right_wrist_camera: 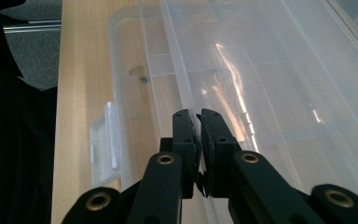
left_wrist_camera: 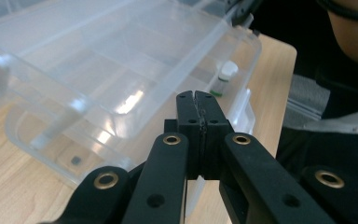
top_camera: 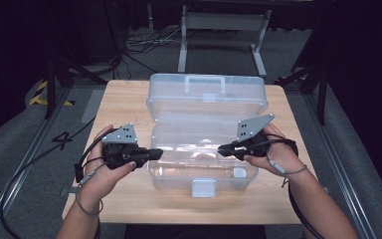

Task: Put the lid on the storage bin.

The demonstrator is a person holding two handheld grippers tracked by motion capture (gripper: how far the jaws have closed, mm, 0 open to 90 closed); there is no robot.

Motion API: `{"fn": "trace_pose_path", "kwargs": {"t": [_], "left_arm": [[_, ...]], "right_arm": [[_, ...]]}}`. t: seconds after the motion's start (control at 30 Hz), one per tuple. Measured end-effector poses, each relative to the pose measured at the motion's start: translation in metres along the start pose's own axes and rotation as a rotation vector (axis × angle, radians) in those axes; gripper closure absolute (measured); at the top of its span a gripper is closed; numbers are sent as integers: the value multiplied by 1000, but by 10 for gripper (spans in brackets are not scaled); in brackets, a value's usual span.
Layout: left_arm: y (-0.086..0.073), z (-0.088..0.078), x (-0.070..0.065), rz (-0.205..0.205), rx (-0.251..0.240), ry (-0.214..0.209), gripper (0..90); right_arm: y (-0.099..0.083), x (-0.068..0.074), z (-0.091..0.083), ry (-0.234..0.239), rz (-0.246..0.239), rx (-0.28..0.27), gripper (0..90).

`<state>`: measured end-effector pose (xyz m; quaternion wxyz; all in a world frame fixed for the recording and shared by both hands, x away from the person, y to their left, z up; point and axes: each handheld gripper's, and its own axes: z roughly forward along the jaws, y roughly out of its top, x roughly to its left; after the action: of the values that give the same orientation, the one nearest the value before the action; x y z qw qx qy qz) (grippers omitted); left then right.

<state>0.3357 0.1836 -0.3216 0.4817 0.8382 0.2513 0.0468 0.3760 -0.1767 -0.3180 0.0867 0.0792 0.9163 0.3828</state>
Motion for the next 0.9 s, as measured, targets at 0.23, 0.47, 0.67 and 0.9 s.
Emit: {"fn": "trace_pose_path", "kwargs": {"t": [0.23, 0.47, 0.67, 0.9], "left_arm": [[0, -4, 8, -48, -60, 72, 898], [2, -1, 13, -83, -83, 150, 898], [3, -1, 17, -112, -108, 175, 898], [4, -1, 19, -132, -124, 193, 900]], "right_arm": [[-3, 5, 1, -12, -2, -2, 852], [-7, 10, 0, -28, -3, -29, 853], [-10, 14, 2, -23, 1, -33, 854], [-12, 20, 4, -34, 6, -28, 856]]}}
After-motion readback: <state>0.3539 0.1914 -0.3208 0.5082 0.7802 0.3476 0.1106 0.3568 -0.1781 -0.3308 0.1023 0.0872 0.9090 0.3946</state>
